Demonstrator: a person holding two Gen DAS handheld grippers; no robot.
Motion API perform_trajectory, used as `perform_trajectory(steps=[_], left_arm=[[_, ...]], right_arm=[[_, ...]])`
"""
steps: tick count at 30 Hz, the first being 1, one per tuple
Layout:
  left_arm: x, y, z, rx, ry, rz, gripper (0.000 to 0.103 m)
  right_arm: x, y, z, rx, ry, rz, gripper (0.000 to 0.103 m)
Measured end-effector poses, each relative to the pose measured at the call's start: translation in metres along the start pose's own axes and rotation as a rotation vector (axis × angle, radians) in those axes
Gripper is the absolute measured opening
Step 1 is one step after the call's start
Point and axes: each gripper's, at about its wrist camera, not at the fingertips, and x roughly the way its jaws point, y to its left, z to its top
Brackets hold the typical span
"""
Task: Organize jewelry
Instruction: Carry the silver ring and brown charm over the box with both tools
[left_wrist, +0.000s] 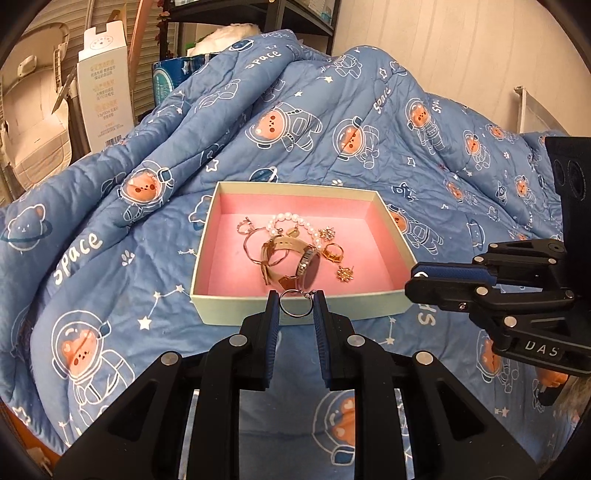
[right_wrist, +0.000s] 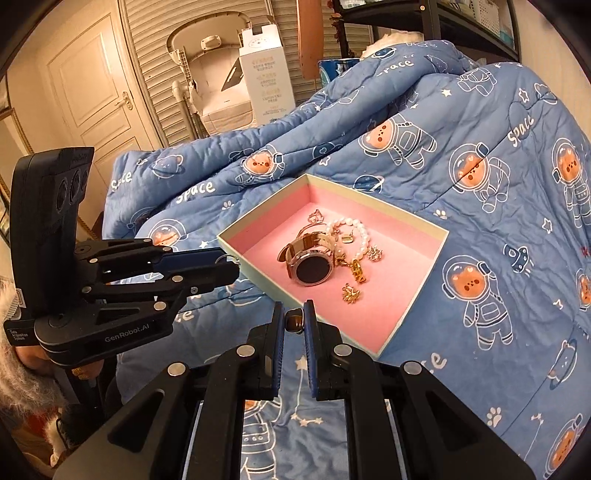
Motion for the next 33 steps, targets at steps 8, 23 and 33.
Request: perform_trajectory(steps=[8,23,33], left_arm=[[0.025,0.015,0.021,0.042,0.051,0.045,0.019],[0.068,0.026,0.037,0.056,0.148,0.069,0.019],[0.086,0.030,0.040,0.044,0.203,0.083,0.019]], right_arm=[[0.020,-0.017,0.024,-0.043,0.033,-0.083,0.010],[0.077,-0.038,0.048,-0.043,0.156,-0.189,0.010],[0.102,-0.043,0.056,-0.050,0.241,-0.237,0.010]])
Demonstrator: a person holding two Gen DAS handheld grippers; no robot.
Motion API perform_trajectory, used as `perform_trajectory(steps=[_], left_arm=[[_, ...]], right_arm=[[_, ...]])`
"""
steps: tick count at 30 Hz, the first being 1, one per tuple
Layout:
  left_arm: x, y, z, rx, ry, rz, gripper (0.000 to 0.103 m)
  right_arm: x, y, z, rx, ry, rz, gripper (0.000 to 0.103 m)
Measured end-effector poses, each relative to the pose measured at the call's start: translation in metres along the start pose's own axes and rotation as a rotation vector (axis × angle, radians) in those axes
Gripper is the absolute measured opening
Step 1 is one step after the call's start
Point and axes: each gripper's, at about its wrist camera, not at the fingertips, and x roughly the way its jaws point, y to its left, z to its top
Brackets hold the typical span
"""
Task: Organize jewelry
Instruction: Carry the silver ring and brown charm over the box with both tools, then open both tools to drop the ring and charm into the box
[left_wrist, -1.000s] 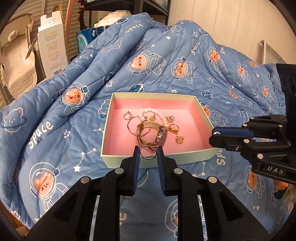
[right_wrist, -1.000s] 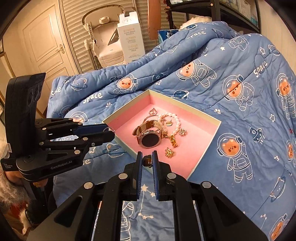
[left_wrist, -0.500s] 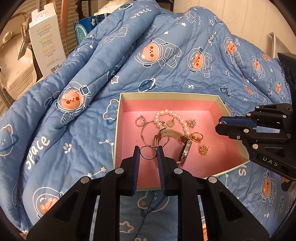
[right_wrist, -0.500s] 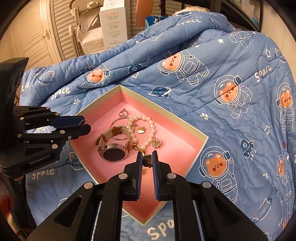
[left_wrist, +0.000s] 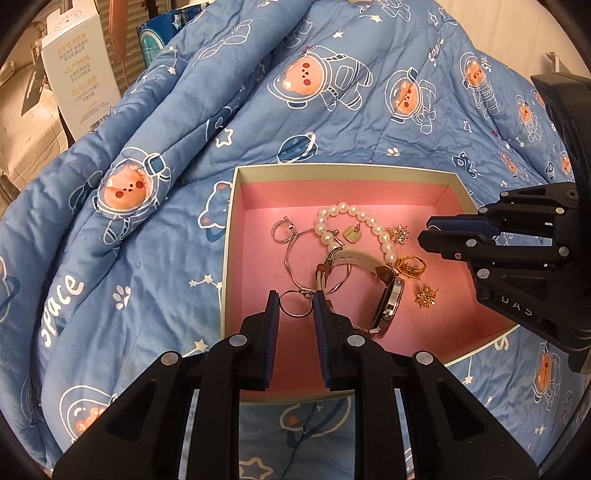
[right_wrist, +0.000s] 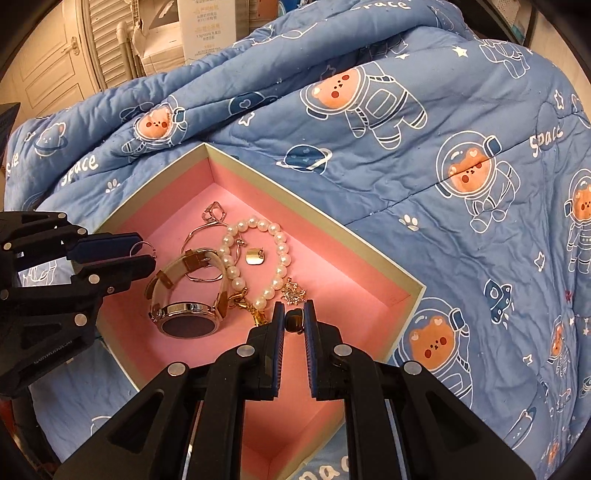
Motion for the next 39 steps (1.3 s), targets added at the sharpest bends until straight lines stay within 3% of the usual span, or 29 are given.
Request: perform_trajectory(steps=[11,20,22,25,31,34,39], left_arm=[[0.010,-0.002,0.005,-0.007,0.029,0.007,0.019],[0.012,-0.004,0.008,-0.003,0.031,0.014,0.020],[0.012,-0.005,0.008,0.002,0.029,0.021,0.020],[0.010,-0.004,0.008,-0.001,0.024,0.026,0.021],[-0.003,-0.007,0.007,0.005,-0.016,0.036,0.041],[-0.016,-0.011,0.005,0.020,-0.057,0.058,0.064],[-0.040,-0.019,-0.004,0.047,-0.123,0.067,0.073]], right_arm=[[0.021,-0.007,0.003,0.032,0.086,0.013,0.010],[0.025,-0.005,0.003,0.022,0.087,0.007,0.011],[0.025,-0.005,0.003,0.019,0.084,0.008,0.014],[0.021,-0.004,0.003,0.003,0.061,0.000,0.030],[0.008,0.003,0.005,-0.032,0.018,-0.036,0.039],[-0.001,0.003,0.004,-0.043,-0.018,-0.064,0.048],[-0.024,0.001,-0.005,-0.036,-0.078,-0.085,0.064]])
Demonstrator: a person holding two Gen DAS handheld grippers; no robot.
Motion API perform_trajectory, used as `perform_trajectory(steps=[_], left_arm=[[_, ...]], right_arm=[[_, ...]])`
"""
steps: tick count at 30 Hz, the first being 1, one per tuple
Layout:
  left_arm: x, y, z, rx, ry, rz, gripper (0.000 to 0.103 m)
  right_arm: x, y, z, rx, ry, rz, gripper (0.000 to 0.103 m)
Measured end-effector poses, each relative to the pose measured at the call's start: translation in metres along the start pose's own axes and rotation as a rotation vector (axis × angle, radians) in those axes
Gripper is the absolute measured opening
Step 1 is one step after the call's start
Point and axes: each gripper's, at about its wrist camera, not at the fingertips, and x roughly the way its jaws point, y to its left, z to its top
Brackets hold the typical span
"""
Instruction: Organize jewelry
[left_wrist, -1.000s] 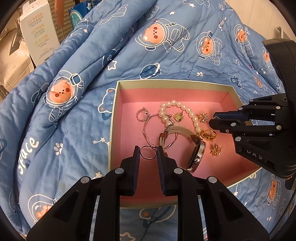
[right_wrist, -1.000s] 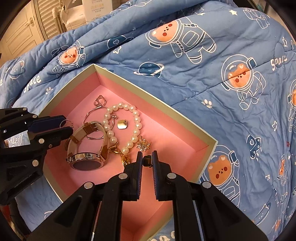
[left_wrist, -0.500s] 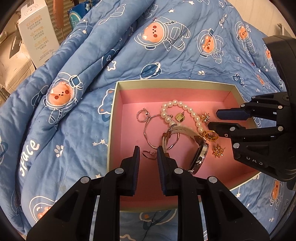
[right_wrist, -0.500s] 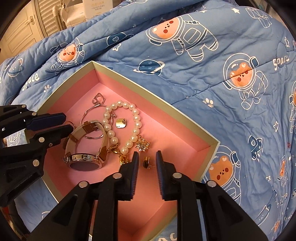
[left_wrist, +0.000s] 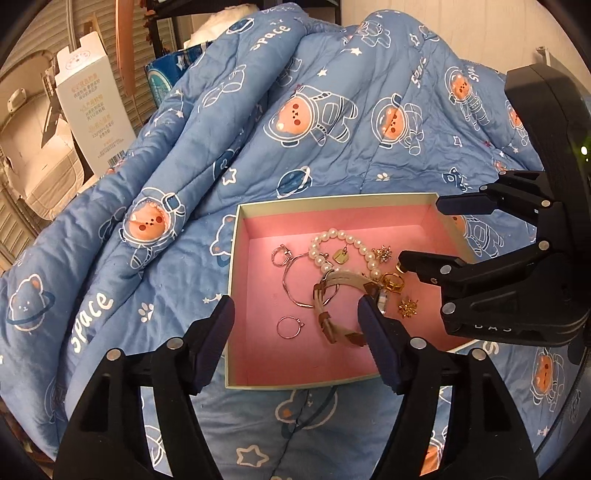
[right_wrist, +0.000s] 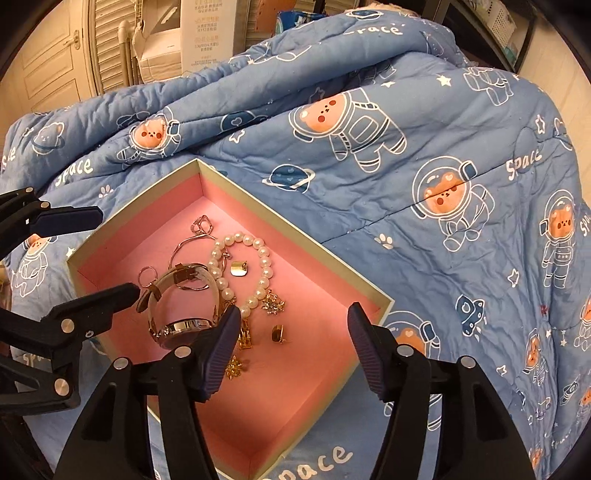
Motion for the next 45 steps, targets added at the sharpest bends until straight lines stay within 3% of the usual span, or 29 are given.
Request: perform_trajectory(steps=[5,11,17,24,33,37,45], left_arm=[[-0.030,0.011,-0.014,-0.051,-0.074,0.038,0.083],[-0.077,0.017,-0.046,-0.126,-0.211,0.043,0.090],[-0.127,0.004,-0.097,-0.170,-0.327,0.064,0.095],[-0.175,-0.014,-0.147,-0.216,-0.399,0.096,0.096],[-0.215,-0.034,-0.188,-0.259,-0.470,0.128,0.097],[-0.223,-0.041,-0.203,-0.277,-0.468,0.132,0.097],[-0.230,-0.045,-0.218,-0.284,-0.462,0.124,0.097]], right_arm=[[-0.027,-0.010,-0.014,0.052,-0.091,-0.028,0.080],[-0.075,-0.004,-0.051,0.161,-0.289,0.027,0.091],[-0.127,0.026,-0.101,0.211,-0.438,0.001,0.096],[-0.170,0.061,-0.147,0.232,-0.508,-0.021,0.096],[-0.210,0.079,-0.197,0.285,-0.534,-0.066,0.096],[-0.221,0.081,-0.211,0.272,-0.557,-0.128,0.096],[-0.227,0.078,-0.228,0.293,-0.550,-0.133,0.096]])
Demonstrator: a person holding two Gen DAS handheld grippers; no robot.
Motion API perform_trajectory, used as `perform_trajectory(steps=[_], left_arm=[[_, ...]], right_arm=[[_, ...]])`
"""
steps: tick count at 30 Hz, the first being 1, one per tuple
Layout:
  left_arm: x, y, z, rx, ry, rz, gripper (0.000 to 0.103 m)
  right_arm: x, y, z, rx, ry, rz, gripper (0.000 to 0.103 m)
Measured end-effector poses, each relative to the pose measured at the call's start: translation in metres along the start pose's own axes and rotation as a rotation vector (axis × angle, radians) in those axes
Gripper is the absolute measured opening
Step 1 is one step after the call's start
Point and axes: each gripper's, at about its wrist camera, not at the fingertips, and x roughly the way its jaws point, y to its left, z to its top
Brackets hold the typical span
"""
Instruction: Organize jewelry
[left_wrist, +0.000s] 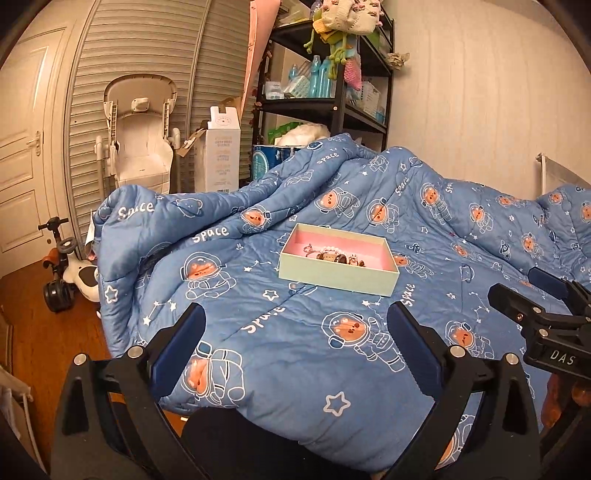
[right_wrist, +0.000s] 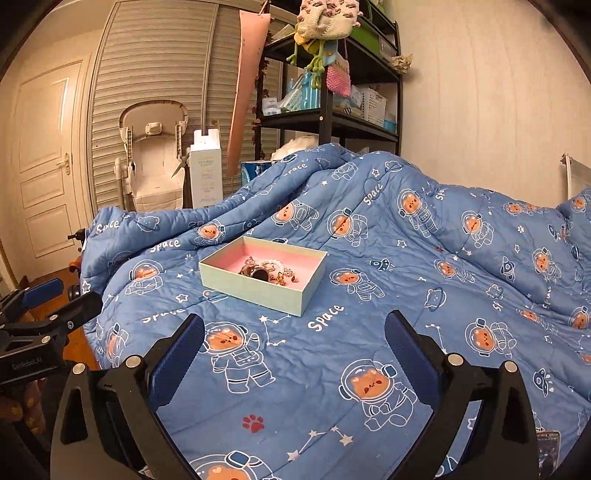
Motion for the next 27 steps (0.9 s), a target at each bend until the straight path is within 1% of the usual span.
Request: perform_trajectory(steps=[2,5,27], left_arm=[[-0.0010,0.0007,-0.0009,-0.009,0.003,0.000,0.097],[-0.0010,0.0013,-0.0014,-0.019,0.010,-0.001,0.097],[0.0008,-0.0001,-0.0020,-0.010,0.019,-0.007,0.097]], right_arm=[[-0.0018,-0.0029,-0.0008,0.015,0.003,0.010,0.096],[-0.0026,-0.0042,-0.0025,0.019,0.006,0.002,0.096],[-0.0004,-0.0043,-0.0019,0.023,0.008,-0.002,0.096]])
